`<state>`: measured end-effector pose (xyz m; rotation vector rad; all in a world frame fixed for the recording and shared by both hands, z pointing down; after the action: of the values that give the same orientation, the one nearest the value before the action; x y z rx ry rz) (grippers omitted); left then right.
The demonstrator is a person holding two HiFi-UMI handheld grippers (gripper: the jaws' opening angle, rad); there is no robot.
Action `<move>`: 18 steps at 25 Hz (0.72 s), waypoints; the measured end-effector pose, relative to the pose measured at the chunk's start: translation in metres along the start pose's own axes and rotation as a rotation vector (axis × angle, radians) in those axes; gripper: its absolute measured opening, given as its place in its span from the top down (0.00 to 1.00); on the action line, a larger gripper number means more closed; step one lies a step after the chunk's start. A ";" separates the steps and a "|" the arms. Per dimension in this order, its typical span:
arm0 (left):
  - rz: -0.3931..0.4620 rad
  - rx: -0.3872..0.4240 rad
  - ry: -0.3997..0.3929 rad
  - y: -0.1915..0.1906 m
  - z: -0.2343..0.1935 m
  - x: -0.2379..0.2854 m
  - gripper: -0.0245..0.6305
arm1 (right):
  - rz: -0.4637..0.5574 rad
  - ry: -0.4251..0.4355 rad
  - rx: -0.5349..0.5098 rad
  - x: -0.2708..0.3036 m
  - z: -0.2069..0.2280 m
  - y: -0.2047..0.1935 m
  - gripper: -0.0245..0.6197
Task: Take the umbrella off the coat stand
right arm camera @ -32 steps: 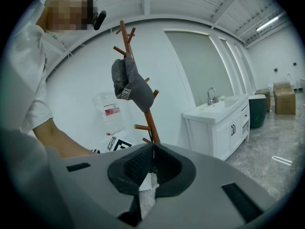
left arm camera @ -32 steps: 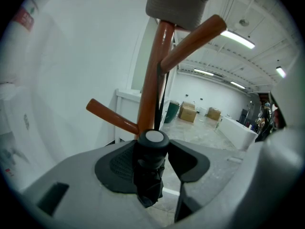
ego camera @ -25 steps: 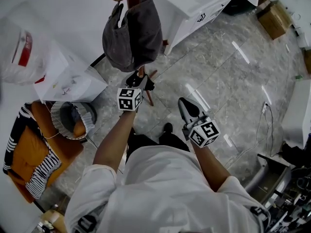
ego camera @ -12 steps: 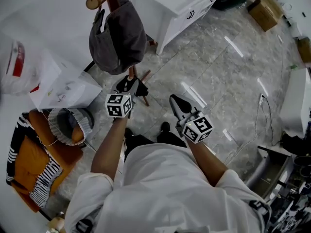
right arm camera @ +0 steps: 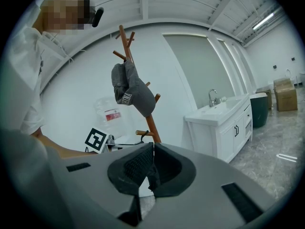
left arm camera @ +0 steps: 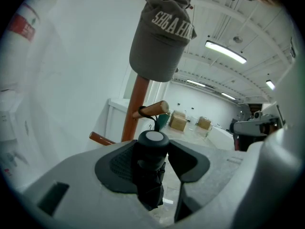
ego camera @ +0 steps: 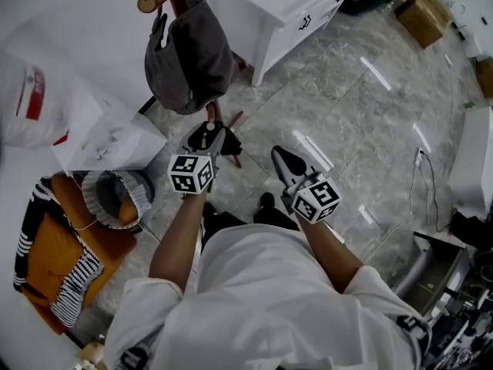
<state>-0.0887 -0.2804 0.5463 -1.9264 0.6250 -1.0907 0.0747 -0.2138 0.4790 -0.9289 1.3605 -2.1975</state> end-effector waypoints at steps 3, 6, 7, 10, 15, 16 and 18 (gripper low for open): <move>0.012 0.011 0.002 0.004 0.005 -0.007 0.64 | 0.003 0.007 0.003 0.000 -0.003 0.000 0.94; 0.024 0.009 -0.001 0.008 0.008 -0.013 0.64 | 0.006 0.011 0.002 -0.001 -0.005 0.000 0.94; 0.027 0.009 -0.002 0.009 0.009 -0.015 0.64 | 0.008 0.012 0.002 -0.002 -0.006 0.000 0.94; 0.036 0.016 -0.002 0.011 0.013 -0.022 0.64 | 0.012 0.016 0.001 -0.003 -0.008 0.000 0.94; 0.052 0.019 -0.008 0.014 0.021 -0.032 0.64 | 0.008 0.022 0.003 -0.006 -0.010 -0.003 0.94; 0.052 0.019 -0.009 0.014 0.022 -0.034 0.64 | 0.009 0.023 0.002 -0.007 -0.011 -0.003 0.94; 0.051 0.021 -0.009 0.014 0.024 -0.037 0.64 | 0.011 0.027 0.001 -0.007 -0.013 -0.002 0.94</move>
<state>-0.0870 -0.2511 0.5111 -1.8861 0.6517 -1.0521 0.0703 -0.2006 0.4750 -0.8933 1.3730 -2.2100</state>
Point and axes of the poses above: the fingertips, and each gripper's own axes: x forward along the fingers, z to its right, y out of its top, the point moved 1 cm from there along -x, backward along the fingers, and after that the axes turned 8 degrees about -z, right-handed, at the moved point
